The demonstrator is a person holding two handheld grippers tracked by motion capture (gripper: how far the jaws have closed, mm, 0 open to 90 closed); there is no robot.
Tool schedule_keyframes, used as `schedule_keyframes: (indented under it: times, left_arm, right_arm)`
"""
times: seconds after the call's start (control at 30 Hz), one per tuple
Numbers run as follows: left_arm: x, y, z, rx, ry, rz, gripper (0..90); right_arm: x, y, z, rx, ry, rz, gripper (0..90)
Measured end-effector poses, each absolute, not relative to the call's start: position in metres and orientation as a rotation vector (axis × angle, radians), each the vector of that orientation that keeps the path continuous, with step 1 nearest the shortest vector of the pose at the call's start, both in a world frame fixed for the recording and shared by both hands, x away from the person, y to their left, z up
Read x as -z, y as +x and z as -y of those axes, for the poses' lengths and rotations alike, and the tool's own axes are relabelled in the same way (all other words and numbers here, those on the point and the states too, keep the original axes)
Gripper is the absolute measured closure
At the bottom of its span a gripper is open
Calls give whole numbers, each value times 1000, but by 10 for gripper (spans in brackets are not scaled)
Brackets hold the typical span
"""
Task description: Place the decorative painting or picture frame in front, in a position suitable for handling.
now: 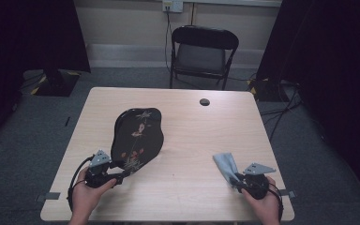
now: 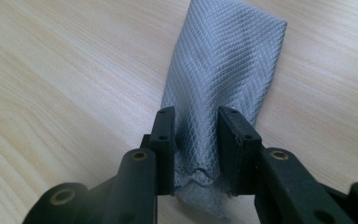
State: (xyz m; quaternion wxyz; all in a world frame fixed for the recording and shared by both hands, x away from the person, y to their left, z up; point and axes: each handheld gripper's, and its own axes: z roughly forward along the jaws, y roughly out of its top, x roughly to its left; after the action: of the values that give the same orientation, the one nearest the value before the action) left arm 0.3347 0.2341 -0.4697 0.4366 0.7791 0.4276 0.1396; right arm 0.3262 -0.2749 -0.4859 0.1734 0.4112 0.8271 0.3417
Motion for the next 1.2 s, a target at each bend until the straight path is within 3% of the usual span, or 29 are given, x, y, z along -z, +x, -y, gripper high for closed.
schedule_keyframes:
  times: [0.33,0.6,1.2]
  left_arm:
    - [467,337,-234,-280,1918,-1085,570]
    - [466,340,-230,-261,1930,-1107,755]
    - [461,342,-201,-257,2035,-1009,787]
  right_arm:
    - [486,326,275,-965,1166,-2346,684]
    - [486,326,274,-963,1167,-2346,684]
    - [486,326,274,-959,1166,-2347,683]
